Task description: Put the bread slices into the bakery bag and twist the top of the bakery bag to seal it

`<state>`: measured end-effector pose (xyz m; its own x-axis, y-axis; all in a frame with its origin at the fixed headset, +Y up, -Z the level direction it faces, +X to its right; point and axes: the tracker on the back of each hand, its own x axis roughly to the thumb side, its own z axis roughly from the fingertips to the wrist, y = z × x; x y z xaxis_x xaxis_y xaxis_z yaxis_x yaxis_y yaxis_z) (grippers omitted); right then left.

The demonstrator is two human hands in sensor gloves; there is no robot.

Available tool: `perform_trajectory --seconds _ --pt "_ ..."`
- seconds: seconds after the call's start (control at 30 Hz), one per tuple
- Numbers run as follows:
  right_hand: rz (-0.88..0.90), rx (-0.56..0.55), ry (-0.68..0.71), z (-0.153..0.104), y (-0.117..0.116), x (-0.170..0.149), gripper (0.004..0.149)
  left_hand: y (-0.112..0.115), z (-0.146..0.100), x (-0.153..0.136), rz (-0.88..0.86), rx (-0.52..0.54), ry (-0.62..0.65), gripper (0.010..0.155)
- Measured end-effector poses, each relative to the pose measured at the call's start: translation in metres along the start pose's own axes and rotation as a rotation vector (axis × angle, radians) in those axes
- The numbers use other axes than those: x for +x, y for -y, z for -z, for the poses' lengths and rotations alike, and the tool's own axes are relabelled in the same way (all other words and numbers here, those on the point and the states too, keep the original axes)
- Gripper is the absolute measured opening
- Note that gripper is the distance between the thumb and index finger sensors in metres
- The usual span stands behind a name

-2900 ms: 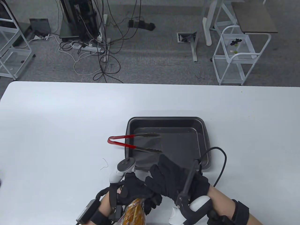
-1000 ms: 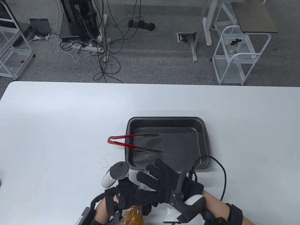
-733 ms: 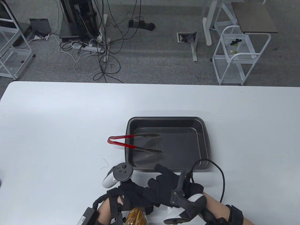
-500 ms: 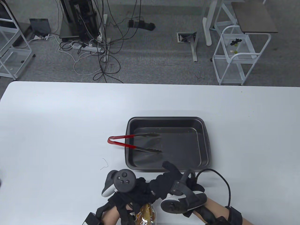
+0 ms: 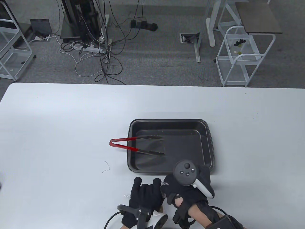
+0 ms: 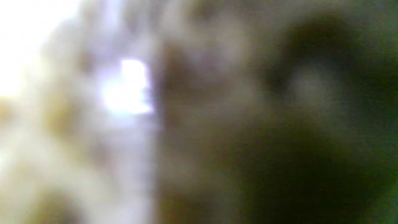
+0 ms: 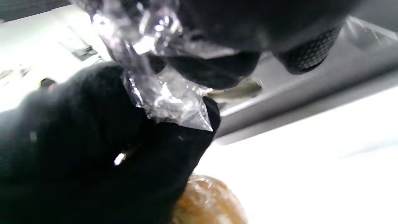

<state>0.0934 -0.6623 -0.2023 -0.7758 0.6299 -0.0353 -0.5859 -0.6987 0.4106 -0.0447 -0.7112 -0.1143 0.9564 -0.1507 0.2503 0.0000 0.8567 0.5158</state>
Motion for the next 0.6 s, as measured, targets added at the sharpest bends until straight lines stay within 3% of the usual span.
perform_trajectory --seconds 0.13,0.2,0.37,0.43,0.53,0.6 --pt "0.22 0.043 -0.053 0.001 0.002 -0.02 0.046 -0.002 0.004 0.006 0.057 0.0 0.033 0.053" --pt "0.35 0.046 0.064 -0.001 -0.001 -0.027 0.05 0.0 0.009 -0.005 -0.075 -0.047 -0.025 0.052" --pt "0.621 0.218 0.299 -0.01 -0.005 -0.044 0.094 0.012 0.014 -0.037 -0.357 -0.149 -0.182 0.051" --pt "0.577 0.219 0.319 -0.014 -0.013 -0.054 0.098 0.017 0.013 -0.049 -0.547 -0.192 -0.277 0.051" --pt "0.386 0.248 0.267 -0.014 -0.035 -0.06 0.092 0.022 0.011 -0.053 -0.618 -0.207 -0.311 0.051" --pt "0.346 0.169 0.296 -0.013 -0.046 -0.057 0.086 0.022 0.011 -0.05 -0.617 -0.212 -0.3 0.051"
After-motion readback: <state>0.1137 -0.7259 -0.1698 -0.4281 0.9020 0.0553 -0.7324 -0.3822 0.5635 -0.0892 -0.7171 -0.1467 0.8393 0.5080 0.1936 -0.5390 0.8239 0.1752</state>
